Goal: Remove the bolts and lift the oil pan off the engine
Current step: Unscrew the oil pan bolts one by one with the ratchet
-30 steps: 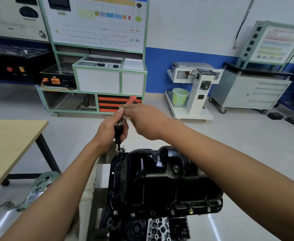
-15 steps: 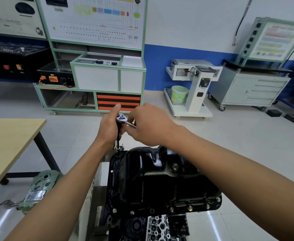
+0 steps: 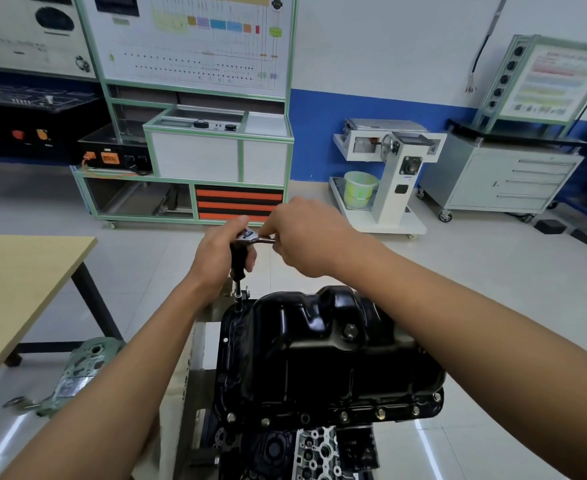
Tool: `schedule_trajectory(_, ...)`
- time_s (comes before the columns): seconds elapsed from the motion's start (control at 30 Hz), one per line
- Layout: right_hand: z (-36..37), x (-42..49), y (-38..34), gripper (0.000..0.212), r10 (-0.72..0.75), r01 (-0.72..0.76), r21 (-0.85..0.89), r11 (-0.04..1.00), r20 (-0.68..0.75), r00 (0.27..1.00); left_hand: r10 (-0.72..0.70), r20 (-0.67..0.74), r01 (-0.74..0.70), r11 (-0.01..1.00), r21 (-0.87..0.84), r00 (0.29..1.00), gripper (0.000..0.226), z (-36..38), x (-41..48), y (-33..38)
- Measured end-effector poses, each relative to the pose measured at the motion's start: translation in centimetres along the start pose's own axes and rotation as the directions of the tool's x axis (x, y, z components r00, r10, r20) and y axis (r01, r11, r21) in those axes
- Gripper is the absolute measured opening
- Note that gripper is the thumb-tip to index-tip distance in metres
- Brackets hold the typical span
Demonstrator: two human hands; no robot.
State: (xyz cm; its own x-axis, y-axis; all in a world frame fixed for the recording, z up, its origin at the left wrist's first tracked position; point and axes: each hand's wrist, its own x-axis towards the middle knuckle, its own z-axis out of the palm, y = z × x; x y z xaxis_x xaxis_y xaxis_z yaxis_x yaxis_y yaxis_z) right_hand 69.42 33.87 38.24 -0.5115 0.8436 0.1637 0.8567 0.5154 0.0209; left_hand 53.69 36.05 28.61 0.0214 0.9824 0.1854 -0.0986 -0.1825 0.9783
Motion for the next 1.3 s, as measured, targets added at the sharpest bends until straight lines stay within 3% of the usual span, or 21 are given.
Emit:
schedule_trajectory(0.17, 0.9, 1.5, 0.3, 0.034, 0.025, -0.027, -0.029, 0.999, -0.063, 0.998, -0.015, 0.126, 0.01, 0.999, 0.036, 0.992, 0.053, 0.0, -0.2, -0.2)
schedule_trajectory(0.37, 1.7, 2.1, 1.0, 0.05, 0.008, -0.015, 0.17, 0.985, 0.038, 0.999, 0.017, 0.215, -0.024, 0.999, 0.031, 0.977, 0.047, -0.1, -0.2, 0.0)
schedule_trajectory(0.5, 1.7, 1.2, 1.2, 0.038, -0.023, 0.019, 0.144, 0.989, 0.025, 0.999, 0.015, 0.162, -0.014, 1.0, -0.007, 0.987, 0.043, 0.3, -0.4, -0.2)
schedule_trajectory(0.7, 0.8, -0.7, 0.6, 0.015, 0.04, -0.04, -0.008, 0.999, -0.004, 0.999, 0.009, -0.028, -0.01, 0.999, -0.035, 1.0, 0.034, 0.9, -0.3, -0.1)
schedule_trajectory(0.83, -0.1, -1.9, -1.0, 0.02, 0.036, -0.037, 0.076, 0.996, 0.012, 0.999, 0.034, -0.075, -0.036, 0.999, -0.024, 0.997, 0.035, 1.3, -0.2, 0.0)
schedule_trajectory(0.9, -0.3, -2.4, -1.9, 0.012, 0.013, -0.019, 0.175, 0.984, 0.036, 0.999, 0.024, -0.135, -0.03, 0.999, -0.044, 0.991, 0.033, 1.5, -0.1, 0.1)
schedule_trajectory(0.97, -0.2, -2.6, -2.5, 0.025, 0.0, -0.008, 0.216, 0.976, 0.038, 0.999, 0.002, -0.173, -0.015, 0.997, -0.078, 0.985, 0.027, 1.7, 0.0, 0.1)
schedule_trajectory(1.03, -0.2, -2.5, -2.6, 0.024, 0.002, -0.015, 0.235, 0.972, 0.055, 0.998, -0.003, -0.183, -0.009, 0.998, -0.068, 0.983, 0.027, 1.7, 0.1, 0.1)
schedule_trajectory(1.1, -0.5, -2.1, -2.1, 0.011, 0.007, -0.03, 0.229, 0.973, 0.099, 0.995, 0.006, -0.156, -0.011, 0.999, -0.034, 0.988, 0.032, 1.3, 0.2, 0.1)
schedule_trajectory(1.3, -0.8, -0.6, 0.7, 0.032, 0.039, -0.048, 0.062, 0.997, 0.139, 0.99, 0.025, 0.034, -0.025, 1.0, 0.004, 0.999, 0.034, -0.1, 0.3, 0.2)
